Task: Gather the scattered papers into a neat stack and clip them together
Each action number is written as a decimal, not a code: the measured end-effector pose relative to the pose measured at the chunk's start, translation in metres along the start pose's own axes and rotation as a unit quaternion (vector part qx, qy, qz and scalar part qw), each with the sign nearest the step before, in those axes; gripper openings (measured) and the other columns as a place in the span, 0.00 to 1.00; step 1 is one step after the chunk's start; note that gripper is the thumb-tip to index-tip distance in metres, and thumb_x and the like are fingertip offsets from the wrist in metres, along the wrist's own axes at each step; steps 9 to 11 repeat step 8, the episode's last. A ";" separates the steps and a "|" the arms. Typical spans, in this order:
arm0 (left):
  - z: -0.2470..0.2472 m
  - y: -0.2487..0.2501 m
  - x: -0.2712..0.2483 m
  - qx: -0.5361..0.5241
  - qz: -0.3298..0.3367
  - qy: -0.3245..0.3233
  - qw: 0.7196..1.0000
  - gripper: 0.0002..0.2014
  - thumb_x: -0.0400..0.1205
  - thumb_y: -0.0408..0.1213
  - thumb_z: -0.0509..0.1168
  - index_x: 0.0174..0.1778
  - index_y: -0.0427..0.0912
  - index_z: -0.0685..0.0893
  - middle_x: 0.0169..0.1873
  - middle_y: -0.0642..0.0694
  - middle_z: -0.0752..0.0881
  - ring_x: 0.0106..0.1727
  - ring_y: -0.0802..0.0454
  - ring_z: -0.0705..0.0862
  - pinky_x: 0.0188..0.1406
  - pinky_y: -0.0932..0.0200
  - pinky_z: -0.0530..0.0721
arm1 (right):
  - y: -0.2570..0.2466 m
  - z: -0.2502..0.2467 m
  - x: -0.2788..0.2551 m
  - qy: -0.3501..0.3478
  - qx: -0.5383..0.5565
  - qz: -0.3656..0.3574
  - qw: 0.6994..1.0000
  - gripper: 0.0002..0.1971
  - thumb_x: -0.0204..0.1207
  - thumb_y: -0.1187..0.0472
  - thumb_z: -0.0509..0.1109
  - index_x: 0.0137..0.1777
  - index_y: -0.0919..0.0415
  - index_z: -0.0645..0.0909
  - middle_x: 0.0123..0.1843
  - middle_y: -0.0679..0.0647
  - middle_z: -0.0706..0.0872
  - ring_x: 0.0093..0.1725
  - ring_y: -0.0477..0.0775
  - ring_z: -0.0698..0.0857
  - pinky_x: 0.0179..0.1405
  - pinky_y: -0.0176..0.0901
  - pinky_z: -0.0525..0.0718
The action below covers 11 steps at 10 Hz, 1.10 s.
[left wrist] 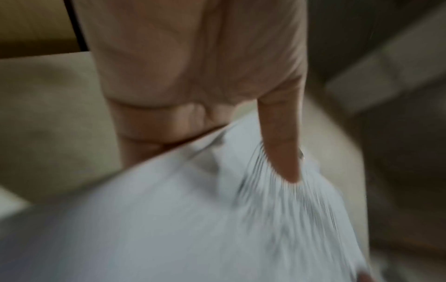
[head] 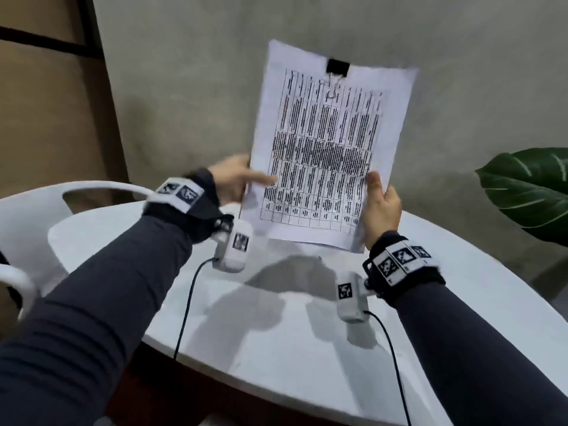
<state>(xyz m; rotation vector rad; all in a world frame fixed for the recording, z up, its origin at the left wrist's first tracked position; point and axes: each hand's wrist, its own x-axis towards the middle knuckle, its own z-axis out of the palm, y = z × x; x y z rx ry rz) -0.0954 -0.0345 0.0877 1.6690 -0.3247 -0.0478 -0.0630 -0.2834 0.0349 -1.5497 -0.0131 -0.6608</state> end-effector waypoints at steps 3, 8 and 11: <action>-0.003 -0.104 0.048 0.202 -0.202 0.112 0.952 0.05 0.75 0.22 0.68 0.45 0.30 0.82 0.42 0.36 0.86 0.41 0.44 0.83 0.32 0.64 0.82 | 0.080 0.017 0.034 -0.168 -0.283 0.152 0.932 0.17 0.80 0.62 0.61 0.29 0.65 0.71 0.40 0.63 0.75 0.42 0.56 0.74 0.43 0.43 0.72; 0.004 -0.111 0.018 0.286 -0.295 0.083 0.908 0.30 0.78 0.37 0.68 0.74 0.31 0.66 0.64 0.35 0.78 0.45 0.44 0.85 0.40 0.57 0.84 | 0.078 -0.010 0.016 -0.326 -0.501 0.152 0.787 0.36 0.62 0.41 0.76 0.63 0.65 0.78 0.50 0.58 0.86 0.48 0.61 0.87 0.53 0.52 0.86; 0.004 -0.111 0.018 0.286 -0.295 0.083 0.908 0.30 0.78 0.37 0.68 0.74 0.31 0.66 0.64 0.35 0.78 0.45 0.44 0.85 0.40 0.57 0.84 | 0.078 -0.010 0.016 -0.326 -0.501 0.152 0.787 0.36 0.62 0.41 0.76 0.63 0.65 0.78 0.50 0.58 0.86 0.48 0.61 0.87 0.53 0.52 0.86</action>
